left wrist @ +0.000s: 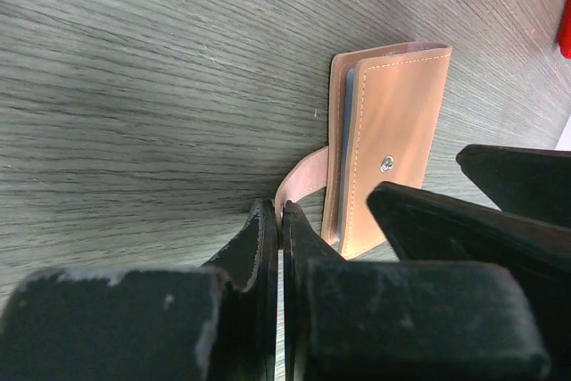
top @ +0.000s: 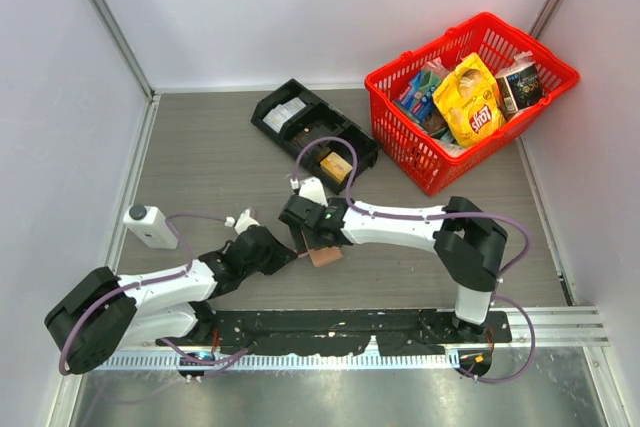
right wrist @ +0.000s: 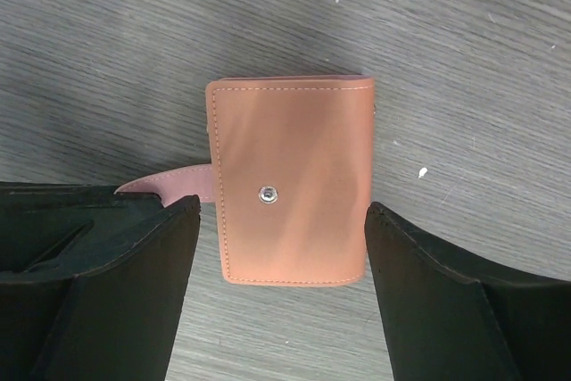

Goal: Take the credit cards out of the card holder
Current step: Open the card holder at the center of the board.

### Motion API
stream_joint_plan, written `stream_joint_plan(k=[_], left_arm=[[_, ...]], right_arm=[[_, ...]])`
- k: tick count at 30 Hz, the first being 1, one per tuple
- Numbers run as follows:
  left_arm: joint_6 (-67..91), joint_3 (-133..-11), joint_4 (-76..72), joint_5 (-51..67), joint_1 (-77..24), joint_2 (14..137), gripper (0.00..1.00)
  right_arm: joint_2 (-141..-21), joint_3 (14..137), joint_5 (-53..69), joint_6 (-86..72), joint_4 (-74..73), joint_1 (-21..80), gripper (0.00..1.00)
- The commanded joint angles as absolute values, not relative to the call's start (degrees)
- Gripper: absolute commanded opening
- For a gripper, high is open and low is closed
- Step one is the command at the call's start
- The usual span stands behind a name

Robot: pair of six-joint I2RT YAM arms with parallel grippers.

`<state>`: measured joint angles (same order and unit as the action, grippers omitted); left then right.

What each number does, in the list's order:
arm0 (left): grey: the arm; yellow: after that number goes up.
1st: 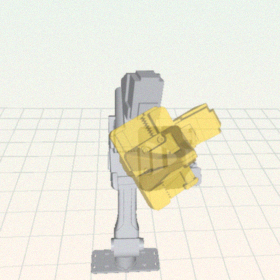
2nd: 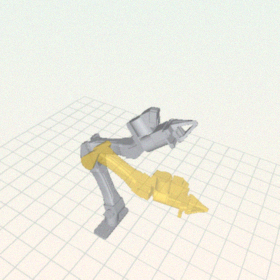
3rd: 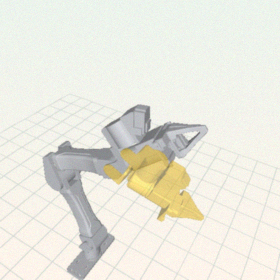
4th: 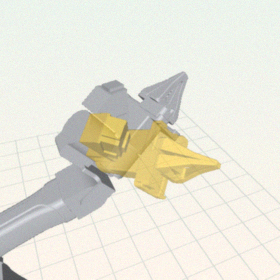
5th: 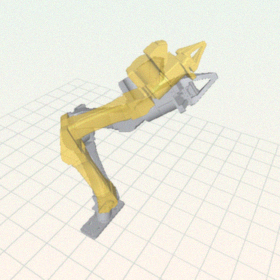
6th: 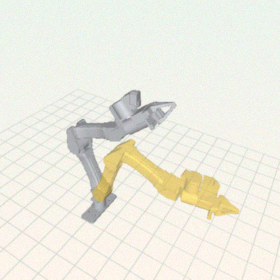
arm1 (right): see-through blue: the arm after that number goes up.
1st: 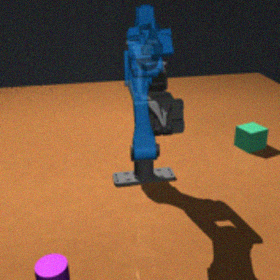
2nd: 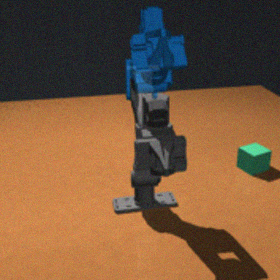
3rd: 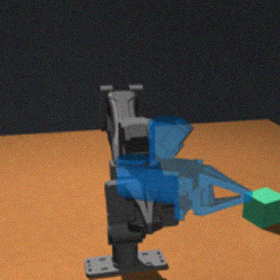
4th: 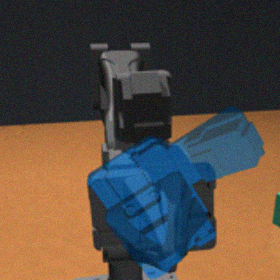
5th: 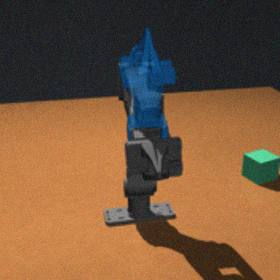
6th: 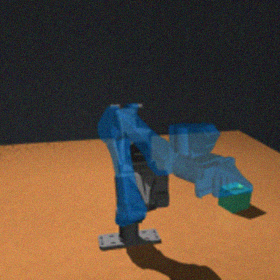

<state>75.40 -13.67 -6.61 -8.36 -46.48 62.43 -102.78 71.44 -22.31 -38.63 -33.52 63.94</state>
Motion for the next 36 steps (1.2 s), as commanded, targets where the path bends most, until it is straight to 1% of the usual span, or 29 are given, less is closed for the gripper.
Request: stream_joint_plan(k=[1, 7, 13, 19, 25, 28, 30, 31, 33, 36], left_arm=[[76.99, -13.27, -9.14, -10.28, -46.32, 61.87, 0.0], [76.9, -13.01, -9.05, -9.93, -46.32, 61.79, 0.0], [76.12, -13.09, -6.69, -10.37, -46.32, 59.59, 0.0], [73.74, -14.5, -1.86, -10.81, -46.41, 57.75, 0.0], [72.07, -15.2, 2.28, -12.21, -46.32, 55.81, 0.0], [70.84, -16.17, 4.39, -12.83, -46.32, 55.55, 0.0], [70.23, -16.61, 5.18, -13.01, -46.32, 55.46, 0.0], [70.05, -16.79, 5.45, -13.09, -46.32, 55.46, 0.0], [69.79, -16.96, 5.54, -13.1, -46.32, 55.46, 0.0], [68.91, -17.84, 6.41, -13.36, -46.32, 55.81, 0.0]], right_arm=[[-105.64, 76.64, -26.72, -35.33, -37.0, 65.91, 0.79], [-109.77, 78.84, -31.01, -34.98, -39.02, 66.8, 0.79], [-110.83, 79.1, -34.97, -34.63, -40.78, 66.88, 0.79], [-107.15, 78.84, -35.77, -35.07, -42.8, 66.45, 0.79], [-102.22, 76.47, -33.23, -34.63, -42.02, 64.87, 0.75], [-100.55, 74.71, -30.42, -34.54, -40.79, 63.37, 0.7], [-99.32, 72.43, -29.01, -34.54, -39.3, 62.23, 0.65], [-98.62, 70.94, -27.7, -34.63, -38.68, 61.18, 0.59], [-97.57, 68.4, -26.11, -34.63, -37.09, 59.69, 0.53], [-96.07, 65.05, -24.53, -34.63, -34.29, 57.58, 0.46]])
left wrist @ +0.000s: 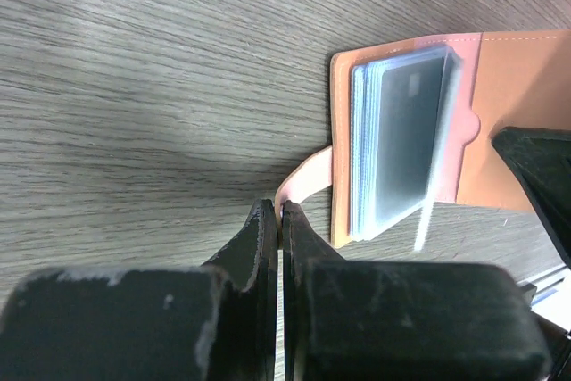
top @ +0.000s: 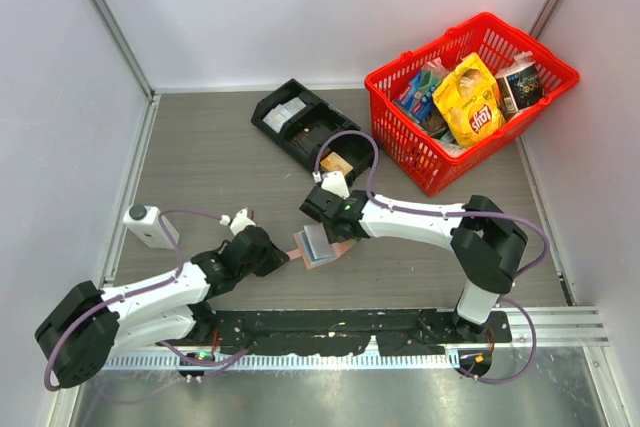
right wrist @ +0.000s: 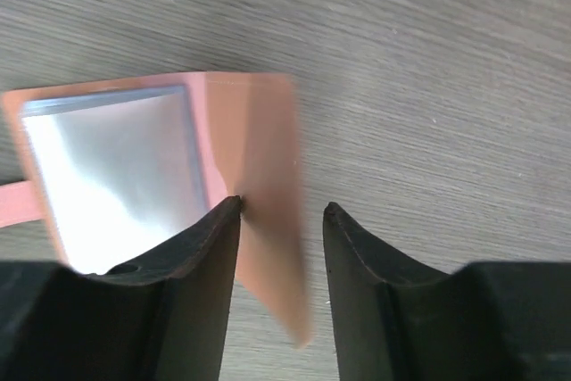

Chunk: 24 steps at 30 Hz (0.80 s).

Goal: Take the credit cards out of the card holder
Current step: Open the card holder at the center of the board.

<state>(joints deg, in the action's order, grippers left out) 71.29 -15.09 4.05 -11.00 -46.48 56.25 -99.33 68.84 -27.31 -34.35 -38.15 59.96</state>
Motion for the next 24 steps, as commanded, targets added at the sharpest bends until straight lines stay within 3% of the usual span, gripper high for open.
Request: stream_joint_plan(k=[1, 10, 15, 19, 24], left_arm=[[68.56, -18.19, 6.85, -13.45, -46.41, 56.07, 0.0], [61.36, -27.23, 11.5, -13.36, -46.23, 57.48, 0.0], [59.5, -29.97, 13.8, -14.24, -45.97, 60.02, 0.0], [58.45, -32.07, 13.44, -11.6, -45.97, 62.92, 0.0], [57.92, -32.7, 15.38, -12.13, -46.05, 64.86, 0.0]], right_arm=[[-95.46, 63.3, -23.74, -34.63, -33.76, 57.13, 0.41], [-92.02, 51.25, -13.64, -36.03, -21.1, 53.35, 0.19], [-89.83, 45.8, -10.11, -39.37, -14.25, 50.72, 0.16], [-88.07, 41.14, -8.18, -41.92, -11.34, 47.73, 0.25], [-83.07, 42.09, -8.44, -40.96, -14.23, 47.73, 0.53]])
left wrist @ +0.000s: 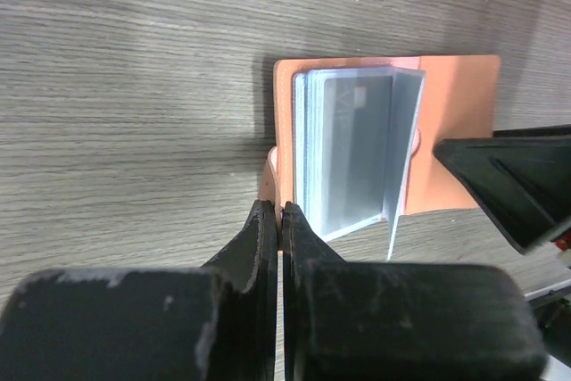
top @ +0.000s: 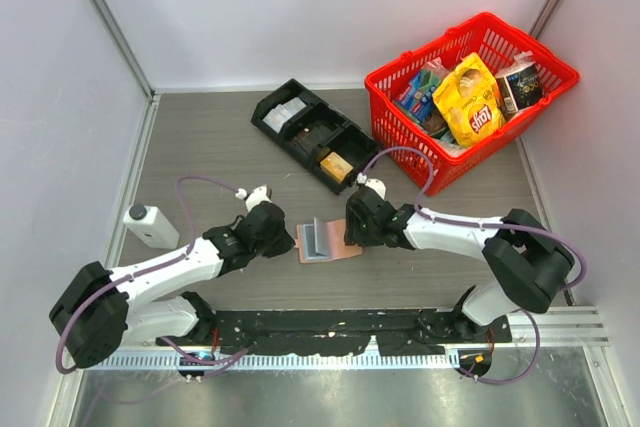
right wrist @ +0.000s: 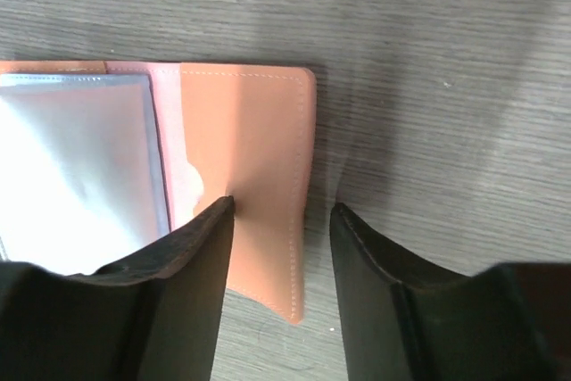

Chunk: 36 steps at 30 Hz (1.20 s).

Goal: Take the credit cards out of the card holder
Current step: Open the card holder at the center of the board.

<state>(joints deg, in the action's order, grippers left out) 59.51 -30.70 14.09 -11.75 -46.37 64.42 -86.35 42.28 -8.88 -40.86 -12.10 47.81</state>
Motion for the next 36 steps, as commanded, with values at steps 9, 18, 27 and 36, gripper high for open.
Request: stream_joint_plan(k=[9, 18, 27, 36], left_arm=[[57.04, -33.49, 16.0, -10.55, -45.97, 64.95, 0.0], [57.22, -33.31, 16.61, -10.81, -46.05, 61.79, 0.0], [55.73, -35.59, 19.85, -11.78, -46.05, 58.63, 0.0], [51.15, -48.24, 19.43, -4.23, -47.98, 65.9, 0.0]], right_arm=[[-78.56, 56.92, -16.85, -37.27, -24.59, 54.21, 0.67], [-88.15, 65.57, -16.7, -35.51, -24.1, 58.01, 0.54], [-94.04, 59.43, -13.27, -38.05, -19.78, 56.34, 0.64], [-82.81, 44.75, -7.64, -42.54, -10.46, 48.96, 0.64]])
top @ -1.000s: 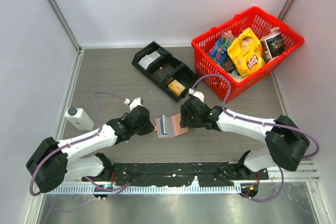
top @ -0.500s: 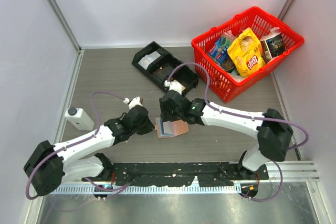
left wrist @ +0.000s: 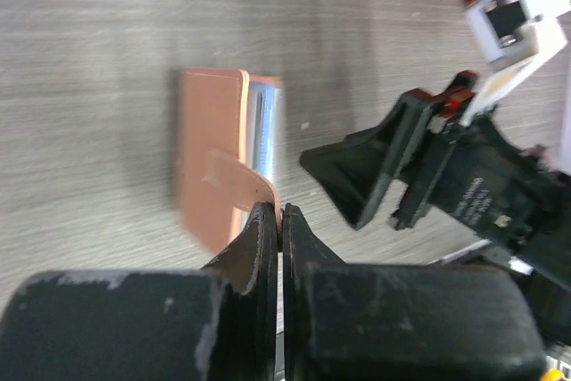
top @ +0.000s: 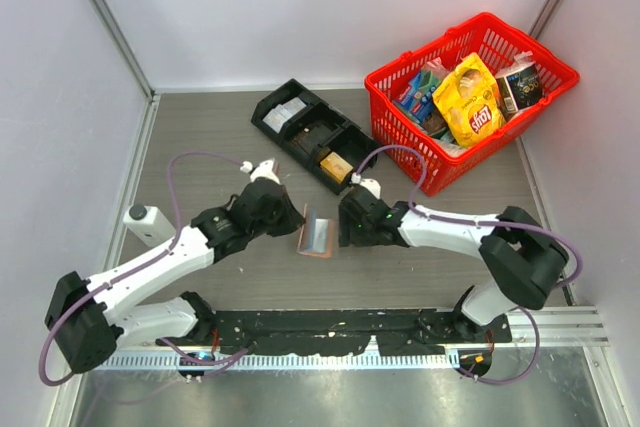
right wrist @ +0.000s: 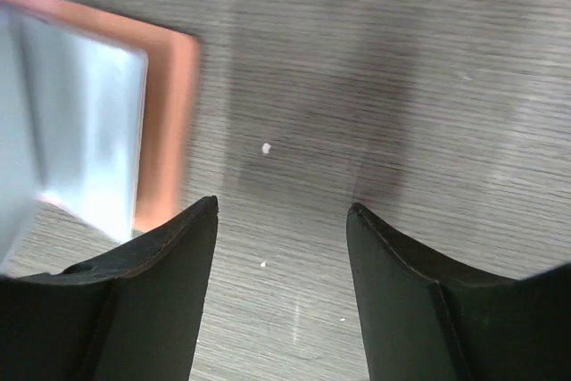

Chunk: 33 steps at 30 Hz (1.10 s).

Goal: Take the credit cards out of the card holder
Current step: Open the card holder at the center of the board.

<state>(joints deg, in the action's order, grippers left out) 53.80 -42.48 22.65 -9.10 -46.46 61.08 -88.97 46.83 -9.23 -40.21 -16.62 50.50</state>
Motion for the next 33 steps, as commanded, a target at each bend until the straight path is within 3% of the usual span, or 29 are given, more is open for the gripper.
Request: stream_joint_plan(k=[1, 5, 11, 18, 24, 33], left_arm=[[50.8, -49.73, 18.99, -4.04, -49.12, 67.92, 0.0], [50.45, -51.95, 18.55, -3.16, -50.62, 74.0, 0.0], [53.0, -45.54, 17.31, -7.64, -49.14, 67.51, 0.0], [53.44, -37.19, 19.95, -9.49, -41.15, 60.91, 0.0], [50.37, -33.58, 20.21, -7.47, -33.23, 64.15, 0.0], [46.58, -35.24, 25.92, -12.56, -31.73, 68.38, 0.0]], right_arm=[[-82.1, 44.39, -7.65, -42.54, -10.28, 48.78, 0.64], [-77.0, 41.75, -9.58, -43.07, -9.32, 48.6, 0.64], [-72.33, 39.82, -8.71, -41.84, -6.95, 48.6, 0.61], [-77.25, 40.17, -3.17, -42.89, -2.55, 48.69, 0.54], [-80.15, 39.64, 1.75, -43.51, 2.19, 48.6, 0.54], [-83.05, 40.34, 4.57, -43.77, 6.06, 48.69, 0.54]])
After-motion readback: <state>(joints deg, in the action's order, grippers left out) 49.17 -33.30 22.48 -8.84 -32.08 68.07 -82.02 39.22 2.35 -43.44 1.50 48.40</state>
